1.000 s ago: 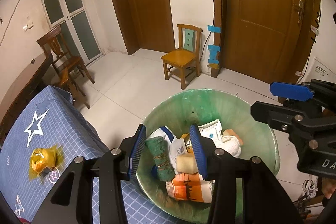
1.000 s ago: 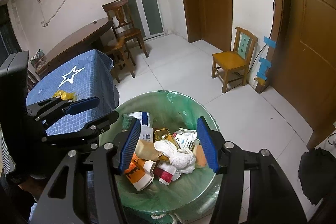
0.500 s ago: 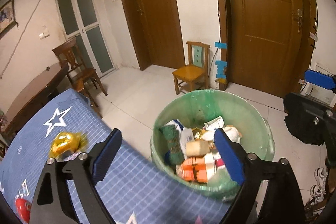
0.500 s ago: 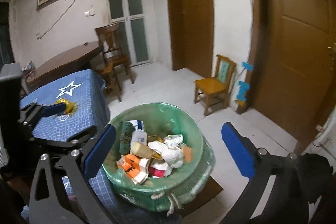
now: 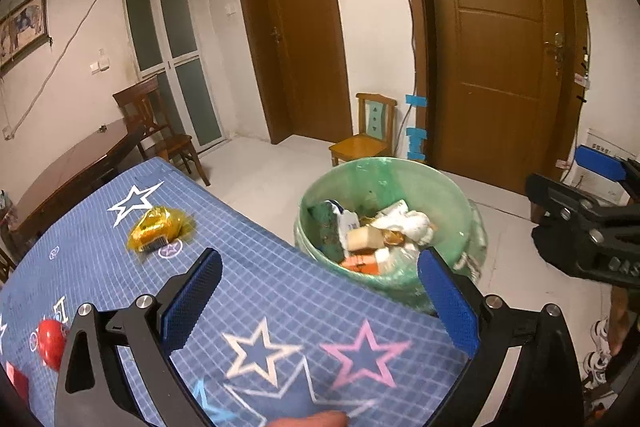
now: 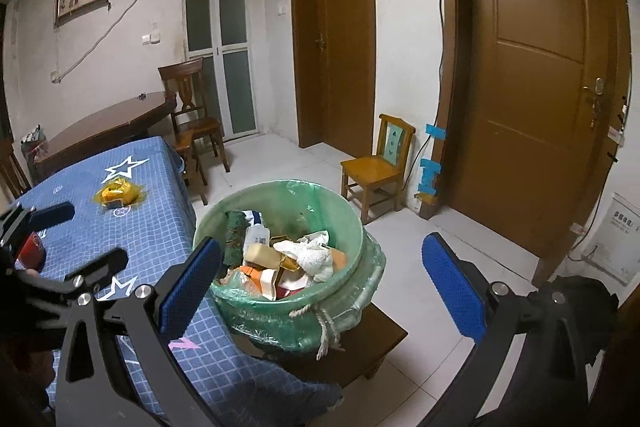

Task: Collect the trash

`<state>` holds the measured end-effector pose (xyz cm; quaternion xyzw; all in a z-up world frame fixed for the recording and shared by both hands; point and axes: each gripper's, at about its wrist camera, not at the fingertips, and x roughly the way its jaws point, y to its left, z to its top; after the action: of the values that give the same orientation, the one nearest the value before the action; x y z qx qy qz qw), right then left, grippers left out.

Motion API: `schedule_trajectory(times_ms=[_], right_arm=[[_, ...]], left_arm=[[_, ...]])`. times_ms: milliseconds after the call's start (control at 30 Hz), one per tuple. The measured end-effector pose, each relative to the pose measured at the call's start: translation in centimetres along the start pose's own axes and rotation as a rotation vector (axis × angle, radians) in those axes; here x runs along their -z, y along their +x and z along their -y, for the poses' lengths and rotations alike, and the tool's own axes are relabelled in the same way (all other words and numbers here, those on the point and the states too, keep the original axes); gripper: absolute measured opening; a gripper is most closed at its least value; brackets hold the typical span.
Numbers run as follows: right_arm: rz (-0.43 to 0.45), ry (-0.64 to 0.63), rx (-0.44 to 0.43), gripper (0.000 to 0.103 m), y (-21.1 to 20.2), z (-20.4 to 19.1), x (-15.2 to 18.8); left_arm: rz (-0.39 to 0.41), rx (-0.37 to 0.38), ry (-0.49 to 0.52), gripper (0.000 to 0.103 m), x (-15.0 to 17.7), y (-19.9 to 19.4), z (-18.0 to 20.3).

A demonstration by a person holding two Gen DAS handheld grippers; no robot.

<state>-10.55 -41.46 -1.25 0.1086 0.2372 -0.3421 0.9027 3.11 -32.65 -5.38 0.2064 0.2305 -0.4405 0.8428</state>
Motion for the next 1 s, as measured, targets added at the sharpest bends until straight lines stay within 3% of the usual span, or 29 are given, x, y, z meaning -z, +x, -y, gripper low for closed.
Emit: schedule_trajectory(times_ms=[367,533,767,1000], right_arm=[[0.010,0.014,0.011,0.097,-1.2,0.7,0.2],[0.007,0.022,0.016,0.097,-1.1,1.4,0.3],[-0.005,0.050,0.019,0.097,-0.9,2.3,0.7],[0.010,0.060,0.027,0.097,-0.9,2.5,0.8]], left_arm=[[-0.011,0.049,-0.028,0.098,0.7,-1.6,0.4],[0.034,0.040,-0.024,0.098,0.6,-2.0,0.9],[0.040,0.059,0.010,0.098,0.7,-1.9,2.1],[-0.004,0.027,0.048,0.098,0.9,-1.4,2.7]])
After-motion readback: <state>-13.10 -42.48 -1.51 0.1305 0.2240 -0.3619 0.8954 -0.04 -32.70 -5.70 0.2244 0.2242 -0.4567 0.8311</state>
